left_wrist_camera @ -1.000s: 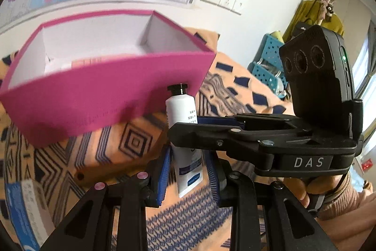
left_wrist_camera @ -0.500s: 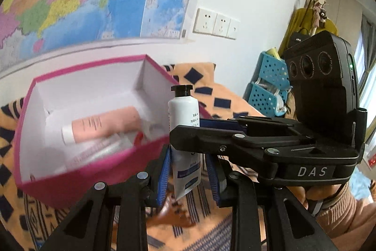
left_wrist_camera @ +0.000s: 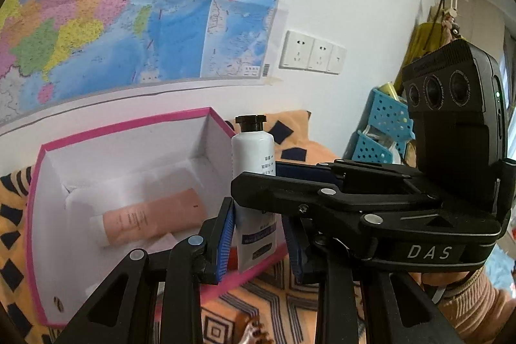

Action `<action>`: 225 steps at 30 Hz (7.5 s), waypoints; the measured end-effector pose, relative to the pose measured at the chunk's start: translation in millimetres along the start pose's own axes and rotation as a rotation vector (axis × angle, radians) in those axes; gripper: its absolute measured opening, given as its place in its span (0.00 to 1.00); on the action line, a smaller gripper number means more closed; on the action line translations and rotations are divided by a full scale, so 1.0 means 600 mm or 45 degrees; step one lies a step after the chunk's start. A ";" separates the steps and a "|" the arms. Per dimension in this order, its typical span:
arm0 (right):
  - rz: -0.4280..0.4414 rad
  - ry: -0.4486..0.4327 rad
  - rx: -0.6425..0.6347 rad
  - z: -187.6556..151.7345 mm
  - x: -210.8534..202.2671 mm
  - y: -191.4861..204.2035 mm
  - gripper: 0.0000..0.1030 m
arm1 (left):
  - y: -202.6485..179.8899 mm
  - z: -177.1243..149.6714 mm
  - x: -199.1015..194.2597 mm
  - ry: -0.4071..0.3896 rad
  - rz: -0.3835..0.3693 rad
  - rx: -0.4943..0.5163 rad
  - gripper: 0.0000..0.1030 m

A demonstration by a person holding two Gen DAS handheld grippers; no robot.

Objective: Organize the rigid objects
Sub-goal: 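Carry the white tube into the magenta box and open the right tool, then move the right tool to the brown wooden-handled tool, then close the right tool around the brown wooden-handled tool's head, then lift the wooden-handled tool and carry it over the magenta box, then lower the wooden-handled tool into the box and open the right tool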

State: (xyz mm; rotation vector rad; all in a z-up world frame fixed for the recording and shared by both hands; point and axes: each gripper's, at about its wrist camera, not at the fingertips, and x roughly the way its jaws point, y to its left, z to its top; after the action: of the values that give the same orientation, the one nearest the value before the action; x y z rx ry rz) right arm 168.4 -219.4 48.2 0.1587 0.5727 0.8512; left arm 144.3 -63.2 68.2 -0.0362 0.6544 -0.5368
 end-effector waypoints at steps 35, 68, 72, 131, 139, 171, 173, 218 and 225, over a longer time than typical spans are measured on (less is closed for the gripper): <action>-0.249 0.122 0.000 -0.014 0.054 -0.065 0.28 | 0.053 -0.031 0.020 0.054 0.170 -0.106 0.29; -0.020 0.320 0.232 -0.251 0.045 -0.003 0.47 | 0.130 -0.267 -0.106 0.170 0.297 -0.351 0.45; -0.041 0.327 0.221 -0.257 0.053 0.003 0.47 | 0.129 -0.275 -0.100 0.199 0.280 -0.354 0.45; -0.064 0.252 0.241 -0.255 0.038 0.004 0.33 | 0.080 -0.265 -0.043 0.299 0.200 -0.293 0.55; -0.064 0.241 0.240 -0.253 0.033 0.006 0.33 | 0.075 -0.264 -0.049 0.287 0.202 -0.293 0.55; -0.064 0.131 0.143 -0.206 -0.013 0.036 0.33 | 0.049 -0.223 -0.108 0.160 0.202 -0.261 0.55; -0.065 0.121 0.132 -0.200 -0.015 0.039 0.33 | 0.047 -0.219 -0.112 0.148 0.204 -0.259 0.55; -0.053 -0.031 -0.042 -0.073 -0.026 0.046 0.33 | 0.054 -0.116 -0.112 -0.001 0.238 -0.214 0.55; -0.045 -0.025 -0.047 -0.062 -0.017 0.039 0.33 | 0.061 -0.105 -0.104 -0.005 0.241 -0.230 0.55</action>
State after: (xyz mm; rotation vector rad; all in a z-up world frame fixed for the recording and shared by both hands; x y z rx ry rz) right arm 127.6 -215.1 29.2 0.1227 0.5396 0.8244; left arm 83.1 7.4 46.4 -0.1441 0.6928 -0.2945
